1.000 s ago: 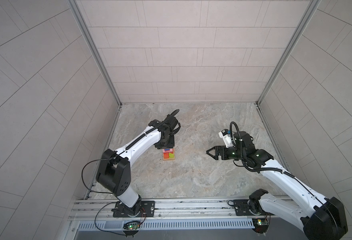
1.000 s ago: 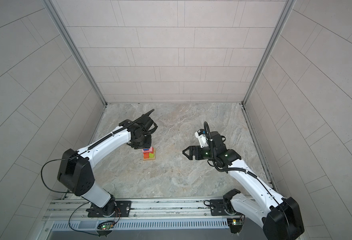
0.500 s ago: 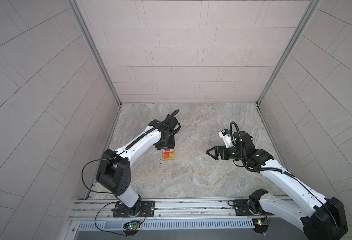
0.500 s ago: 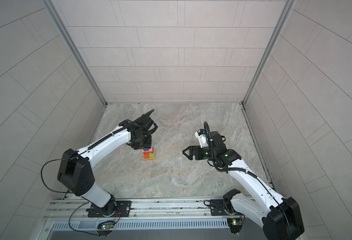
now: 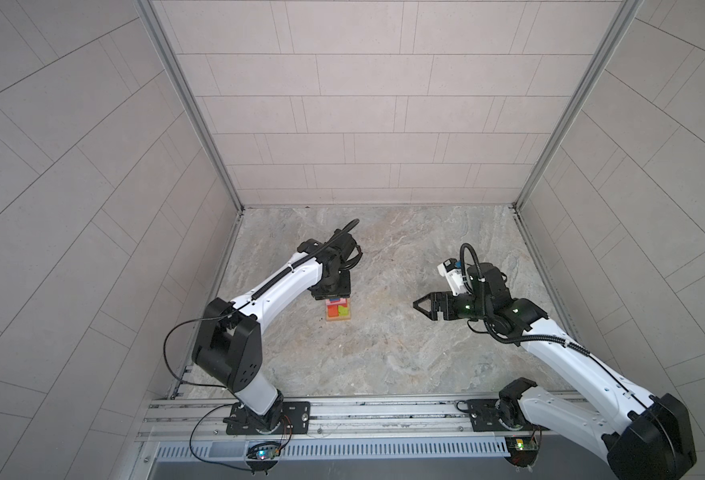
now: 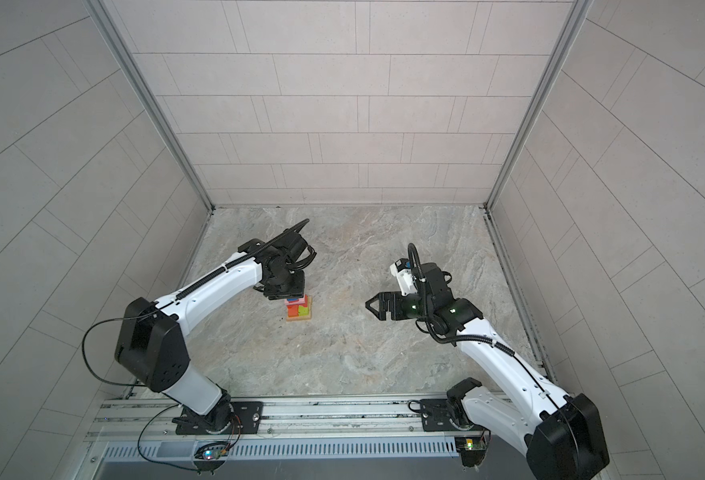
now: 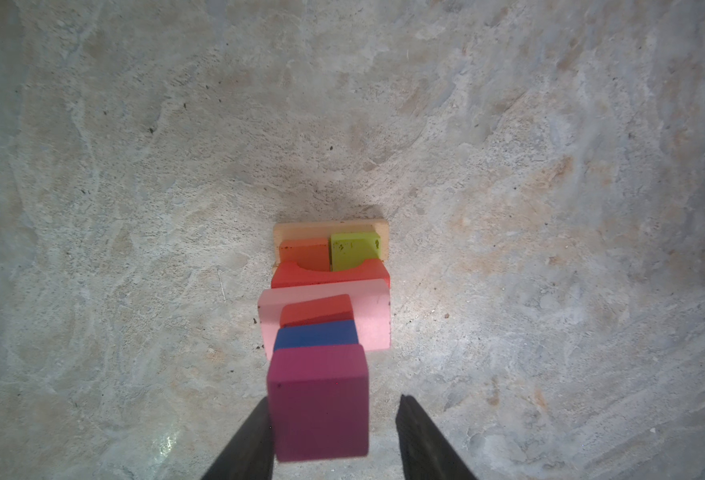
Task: Build the wood block tower
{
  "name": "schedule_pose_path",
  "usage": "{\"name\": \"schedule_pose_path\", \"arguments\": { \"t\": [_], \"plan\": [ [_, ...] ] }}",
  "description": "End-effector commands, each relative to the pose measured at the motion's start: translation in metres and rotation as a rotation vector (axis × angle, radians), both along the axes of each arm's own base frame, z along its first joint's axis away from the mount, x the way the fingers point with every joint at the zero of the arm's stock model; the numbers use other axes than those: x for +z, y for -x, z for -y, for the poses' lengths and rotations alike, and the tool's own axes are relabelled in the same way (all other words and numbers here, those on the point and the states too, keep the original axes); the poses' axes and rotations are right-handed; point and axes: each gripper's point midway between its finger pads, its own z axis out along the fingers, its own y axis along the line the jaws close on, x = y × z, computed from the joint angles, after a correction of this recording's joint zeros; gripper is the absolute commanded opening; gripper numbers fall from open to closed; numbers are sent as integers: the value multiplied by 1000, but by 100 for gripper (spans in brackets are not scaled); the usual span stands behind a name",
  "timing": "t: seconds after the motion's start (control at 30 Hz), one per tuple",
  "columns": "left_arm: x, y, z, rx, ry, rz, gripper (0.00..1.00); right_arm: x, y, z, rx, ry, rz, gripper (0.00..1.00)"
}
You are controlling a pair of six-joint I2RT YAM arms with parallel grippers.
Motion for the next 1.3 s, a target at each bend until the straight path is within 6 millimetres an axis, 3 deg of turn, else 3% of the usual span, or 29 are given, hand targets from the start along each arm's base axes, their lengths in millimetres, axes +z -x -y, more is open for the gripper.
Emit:
{"name": "schedule_pose_path", "arguments": {
  "t": [0.0, 0.2, 0.5, 1.0, 1.27],
  "plan": [
    [3, 1, -5, 5, -18, -7, 53, -1, 2, -1, 14, 9, 1, 99],
    [8, -3, -12, 7, -49, -1, 53, -1, 2, -1, 15, 12, 0, 99],
    [36, -14, -27, 30, -34, 66, 53, 0, 0, -1, 15, 11, 3, 99],
    [17, -7, -64, 149, 98, 40, 53, -5, -4, -6, 28, 20, 0, 99],
    [21, -24, -99, 211, 109, 128, 55, 0, -25, 12, -29, 159, 106, 99]
  ]
}}
